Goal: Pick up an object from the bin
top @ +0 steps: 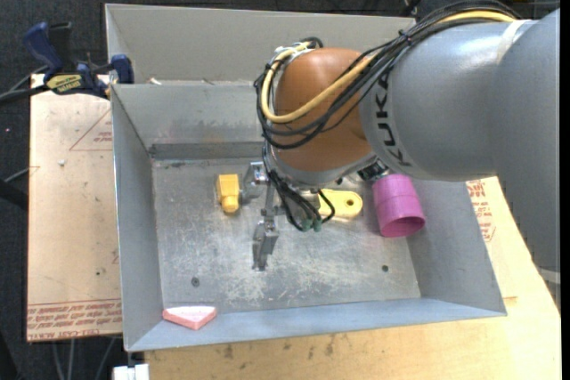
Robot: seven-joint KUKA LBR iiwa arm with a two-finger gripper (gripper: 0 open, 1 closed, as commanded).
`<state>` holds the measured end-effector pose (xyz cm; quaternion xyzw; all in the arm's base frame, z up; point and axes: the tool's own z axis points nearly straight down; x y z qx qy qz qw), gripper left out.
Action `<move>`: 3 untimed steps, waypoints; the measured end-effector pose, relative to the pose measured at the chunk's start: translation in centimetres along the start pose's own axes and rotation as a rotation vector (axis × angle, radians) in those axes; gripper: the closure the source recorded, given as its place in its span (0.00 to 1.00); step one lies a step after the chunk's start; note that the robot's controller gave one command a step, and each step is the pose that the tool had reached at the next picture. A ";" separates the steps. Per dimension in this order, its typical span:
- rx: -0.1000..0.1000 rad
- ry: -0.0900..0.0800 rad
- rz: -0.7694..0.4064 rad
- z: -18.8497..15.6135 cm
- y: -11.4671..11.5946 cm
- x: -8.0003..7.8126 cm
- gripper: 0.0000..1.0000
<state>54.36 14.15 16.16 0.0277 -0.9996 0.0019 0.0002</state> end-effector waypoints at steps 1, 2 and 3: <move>-0.005 -0.007 -0.107 3.3 6.1 0.9 0.00; -0.009 0.004 -0.183 4.7 8.2 -1.2 0.00; -0.007 -0.005 -0.200 3.8 2.9 -4.8 0.00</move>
Offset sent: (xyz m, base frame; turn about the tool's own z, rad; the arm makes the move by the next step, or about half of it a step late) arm 0.0306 0.0665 -0.0374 -0.2050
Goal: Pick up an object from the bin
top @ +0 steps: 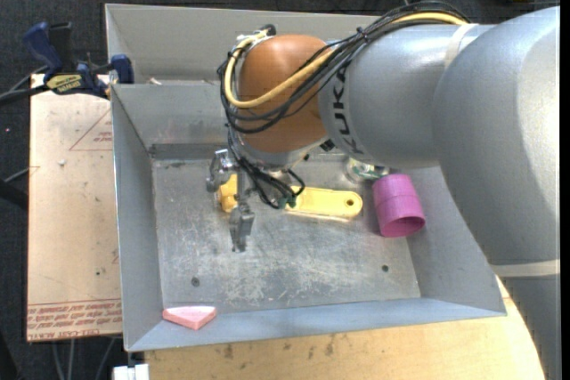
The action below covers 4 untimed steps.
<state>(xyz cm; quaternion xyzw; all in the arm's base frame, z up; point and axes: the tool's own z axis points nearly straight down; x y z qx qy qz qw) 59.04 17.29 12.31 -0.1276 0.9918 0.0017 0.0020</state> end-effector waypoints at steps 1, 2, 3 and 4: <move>0.006 0.000 -0.047 0.6 -2.7 1.9 0.00; -0.001 0.002 -0.122 3.1 -5.8 0.4 0.00; 0.006 0.000 -0.282 4.1 -8.2 -1.9 0.00; -0.001 0.005 -0.462 0.8 -8.9 -1.2 0.00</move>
Offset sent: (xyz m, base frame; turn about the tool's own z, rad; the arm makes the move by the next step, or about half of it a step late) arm 0.0484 -0.0895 -0.0531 -0.1536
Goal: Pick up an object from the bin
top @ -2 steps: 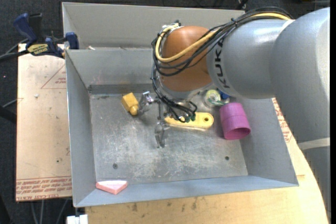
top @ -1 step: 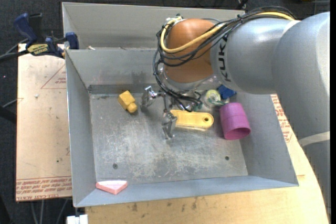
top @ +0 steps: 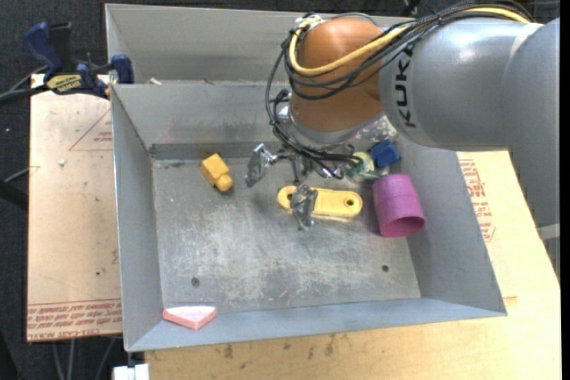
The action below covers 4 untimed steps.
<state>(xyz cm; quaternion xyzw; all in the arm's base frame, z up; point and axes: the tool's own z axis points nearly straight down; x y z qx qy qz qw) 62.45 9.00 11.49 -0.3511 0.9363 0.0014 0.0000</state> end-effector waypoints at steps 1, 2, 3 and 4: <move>0.005 -0.006 0.291 -4.0 -1.6 0.8 0.00; 0.004 -0.006 0.305 -1.5 -2.9 1.5 0.00; 0.004 -0.003 -0.011 2.9 -5.1 3.3 0.00; 0.009 -0.015 -0.060 3.8 -6.3 3.2 1.00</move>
Offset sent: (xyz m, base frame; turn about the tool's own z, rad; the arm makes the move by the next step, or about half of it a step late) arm 0.0115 -0.0680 -0.0449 -0.1121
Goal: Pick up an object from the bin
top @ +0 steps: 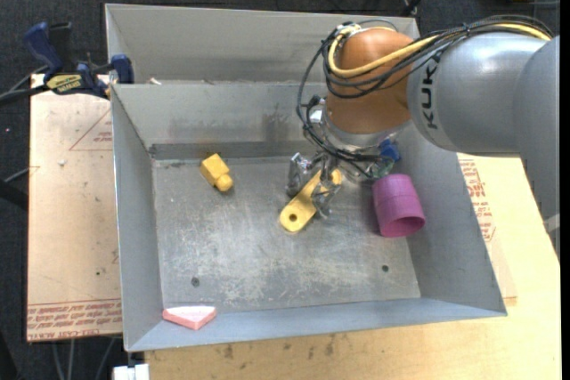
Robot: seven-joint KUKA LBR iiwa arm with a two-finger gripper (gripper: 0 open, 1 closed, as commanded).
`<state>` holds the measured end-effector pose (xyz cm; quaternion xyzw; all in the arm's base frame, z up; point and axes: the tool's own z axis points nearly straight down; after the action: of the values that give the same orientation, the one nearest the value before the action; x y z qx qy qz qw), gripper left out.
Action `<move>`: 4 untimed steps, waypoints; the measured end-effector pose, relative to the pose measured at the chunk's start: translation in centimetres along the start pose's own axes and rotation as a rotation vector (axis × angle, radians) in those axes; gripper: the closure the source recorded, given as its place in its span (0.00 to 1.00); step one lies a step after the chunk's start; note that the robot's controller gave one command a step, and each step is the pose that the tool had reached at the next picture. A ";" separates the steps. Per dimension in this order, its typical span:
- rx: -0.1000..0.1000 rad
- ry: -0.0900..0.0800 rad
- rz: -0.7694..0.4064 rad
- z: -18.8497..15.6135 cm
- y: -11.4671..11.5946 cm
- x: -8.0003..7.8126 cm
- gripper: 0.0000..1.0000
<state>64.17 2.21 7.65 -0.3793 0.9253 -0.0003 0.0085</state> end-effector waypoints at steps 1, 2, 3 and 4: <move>0.000 0.000 0.000 0.0 0.0 0.0 1.00; -0.008 0.011 -0.100 -11.6 -0.6 -0.4 1.00; -0.008 0.011 -0.100 -11.6 -0.6 -0.4 1.00; -0.006 0.009 -0.153 -5.8 1.3 0.7 1.00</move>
Offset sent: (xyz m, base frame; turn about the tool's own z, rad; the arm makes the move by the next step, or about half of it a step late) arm 0.0047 -0.0029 0.1162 -0.1035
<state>62.61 2.61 13.38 -0.4490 0.8935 0.0000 0.0032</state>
